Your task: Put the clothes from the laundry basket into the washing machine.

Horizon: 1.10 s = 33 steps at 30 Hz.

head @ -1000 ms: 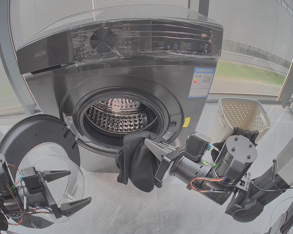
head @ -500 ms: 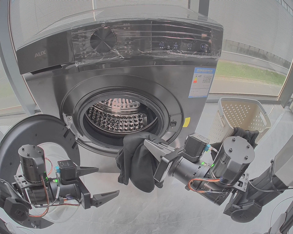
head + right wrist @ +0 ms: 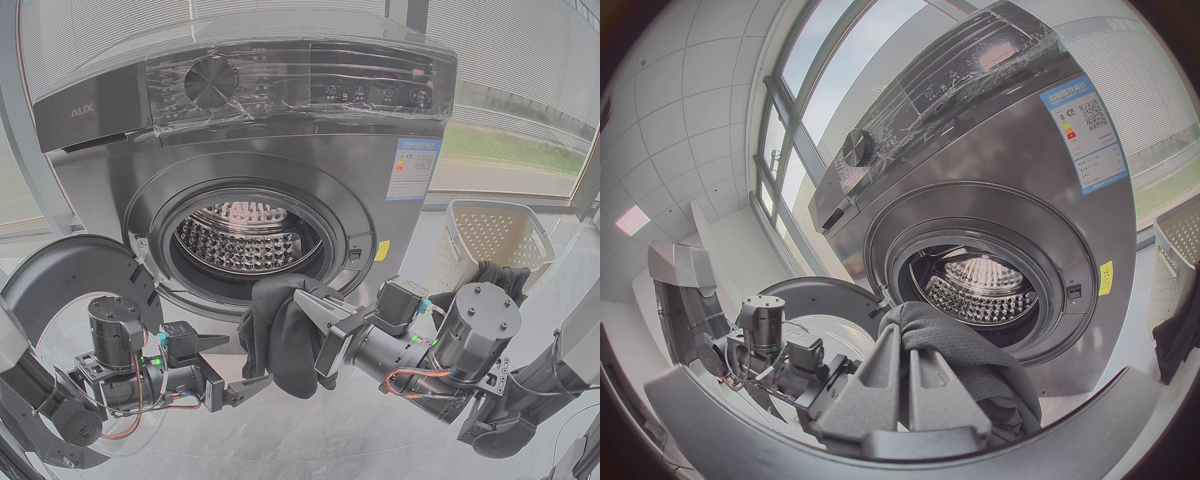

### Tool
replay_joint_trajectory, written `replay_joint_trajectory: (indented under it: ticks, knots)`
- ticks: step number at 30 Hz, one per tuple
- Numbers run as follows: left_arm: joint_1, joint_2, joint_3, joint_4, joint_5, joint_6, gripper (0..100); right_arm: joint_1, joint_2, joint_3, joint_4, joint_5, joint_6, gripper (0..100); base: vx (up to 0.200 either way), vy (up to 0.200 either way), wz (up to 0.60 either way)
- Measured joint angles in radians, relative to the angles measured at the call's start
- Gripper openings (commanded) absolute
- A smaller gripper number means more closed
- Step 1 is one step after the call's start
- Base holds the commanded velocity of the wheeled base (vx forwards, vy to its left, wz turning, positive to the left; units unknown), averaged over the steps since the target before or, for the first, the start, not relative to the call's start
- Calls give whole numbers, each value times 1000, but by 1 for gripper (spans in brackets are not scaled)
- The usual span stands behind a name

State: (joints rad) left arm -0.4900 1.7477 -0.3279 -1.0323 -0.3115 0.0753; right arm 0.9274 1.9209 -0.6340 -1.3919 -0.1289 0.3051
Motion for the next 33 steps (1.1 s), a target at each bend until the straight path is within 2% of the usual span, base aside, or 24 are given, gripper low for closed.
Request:
replay_joint_trajectory:
  ticks: [4,10,14,21,26,29,33]
  knots:
    - [-4,73,-26,-104,23,-19,100,3,0,1,0,0,0,0,0,0,0]
    - [-4,148,-43,-220,84,-28,100,9,0,6,-1,0,-1,0,0,0,0]
    - [0,171,-31,-260,103,-30,100,11,0,14,-2,0,-1,0,0,0,0]
    - [5,184,-14,-301,107,-41,100,7,-1,19,-3,-1,-3,0,0,0,0]
    - [-17,187,42,-342,99,-45,100,0,-1,10,-11,-2,-5,0,0,0,0]
    - [-48,194,80,-361,92,-50,100,-3,0,-10,-13,-20,-5,0,0,0,0]
    - [-92,212,110,-398,89,-78,100,-5,10,-46,-13,-49,-3,0,0,0,0]
